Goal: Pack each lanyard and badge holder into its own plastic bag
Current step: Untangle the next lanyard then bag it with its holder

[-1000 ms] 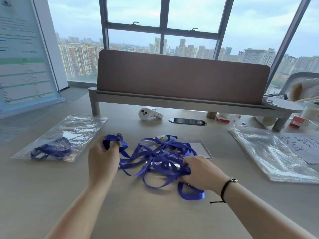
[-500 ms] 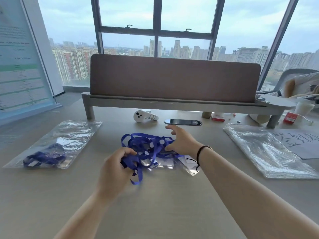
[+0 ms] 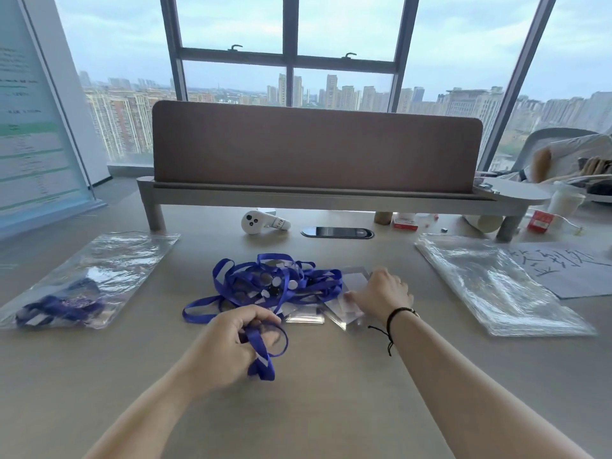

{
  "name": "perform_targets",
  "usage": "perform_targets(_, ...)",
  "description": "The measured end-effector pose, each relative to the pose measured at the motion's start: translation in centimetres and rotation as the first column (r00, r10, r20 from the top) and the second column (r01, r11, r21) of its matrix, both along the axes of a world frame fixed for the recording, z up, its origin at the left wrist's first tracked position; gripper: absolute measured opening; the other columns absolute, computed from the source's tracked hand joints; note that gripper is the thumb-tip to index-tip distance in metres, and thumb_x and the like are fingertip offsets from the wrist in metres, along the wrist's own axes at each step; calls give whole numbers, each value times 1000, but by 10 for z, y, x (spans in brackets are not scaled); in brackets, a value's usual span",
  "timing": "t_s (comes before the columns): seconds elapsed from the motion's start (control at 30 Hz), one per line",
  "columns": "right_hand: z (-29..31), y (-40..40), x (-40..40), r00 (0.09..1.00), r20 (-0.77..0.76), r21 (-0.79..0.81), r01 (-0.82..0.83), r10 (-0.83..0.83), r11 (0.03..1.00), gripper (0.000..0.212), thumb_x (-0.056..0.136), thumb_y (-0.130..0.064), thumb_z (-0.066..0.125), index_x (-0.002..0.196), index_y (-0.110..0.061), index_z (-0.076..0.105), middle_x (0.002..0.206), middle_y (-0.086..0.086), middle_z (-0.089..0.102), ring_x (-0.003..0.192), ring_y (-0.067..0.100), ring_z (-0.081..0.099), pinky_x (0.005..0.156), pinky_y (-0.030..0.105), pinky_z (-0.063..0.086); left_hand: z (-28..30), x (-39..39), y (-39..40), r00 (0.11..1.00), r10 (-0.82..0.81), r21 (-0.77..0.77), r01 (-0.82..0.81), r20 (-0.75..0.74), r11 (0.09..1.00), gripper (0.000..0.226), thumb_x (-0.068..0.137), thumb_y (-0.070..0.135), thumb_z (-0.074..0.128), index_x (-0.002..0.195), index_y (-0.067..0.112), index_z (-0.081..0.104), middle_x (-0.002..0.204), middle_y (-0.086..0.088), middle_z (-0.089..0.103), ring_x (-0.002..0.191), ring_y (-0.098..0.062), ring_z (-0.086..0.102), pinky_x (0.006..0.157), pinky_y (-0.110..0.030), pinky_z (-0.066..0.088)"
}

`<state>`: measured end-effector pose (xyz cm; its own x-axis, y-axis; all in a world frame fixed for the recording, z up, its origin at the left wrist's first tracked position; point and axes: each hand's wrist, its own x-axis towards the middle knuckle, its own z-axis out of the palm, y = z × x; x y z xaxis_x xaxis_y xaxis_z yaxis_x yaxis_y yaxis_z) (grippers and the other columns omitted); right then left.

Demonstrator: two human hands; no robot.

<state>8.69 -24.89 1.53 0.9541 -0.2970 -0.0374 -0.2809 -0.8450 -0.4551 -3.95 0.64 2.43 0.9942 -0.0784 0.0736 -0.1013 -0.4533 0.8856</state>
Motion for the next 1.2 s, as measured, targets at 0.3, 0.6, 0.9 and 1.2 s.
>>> perform_targets(0.3, 14, -19, -24, 978, 162, 537, 26, -134, 843, 32, 73, -7, 82, 102, 2, 70, 91, 11, 69, 87, 29, 68, 74, 35, 57, 74, -33, -5, 995, -56, 771, 103, -86, 629, 43, 81, 49, 67, 121, 39, 56, 114, 13, 51, 94, -8, 58, 84, -27, 50)
perform_targets(0.6, 18, -1, -151, 911, 106, 554, -387, 399, 737, 26, 68, -12, 89, 85, -16, 70, 67, 9, 70, 43, 14, 53, 45, 23, 41, 133, -72, 10, 980, -99, 767, 196, -172, 612, 26, 72, 44, 82, 69, 21, 73, 61, 9, 62, 51, -3, 48, 52, -17, 39)
perform_targets(0.9, 27, 15, -195, 766, 146, 71, -639, 626, 766, 103, 53, -63, 83, 142, -49, 33, 126, -18, 42, 101, 2, 48, 88, 15, 42, 146, -100, -15, 948, -245, 140, 220, 205, 965, 6, 84, 15, 76, 89, 13, 79, 76, 3, 78, 75, -10, 74, 73, -18, 57)
perform_targets(1.2, 80, 50, -210, 720, 521, 497, -692, 459, 523, 25, 96, -24, 62, 72, -20, 68, 55, -5, 61, 51, 14, 41, 52, 24, 34, 116, -95, -25, 970, -51, -346, 135, 239, 928, 11, 93, 6, 61, 98, 3, 72, 58, 3, 68, 46, -12, 41, 45, -18, 32)
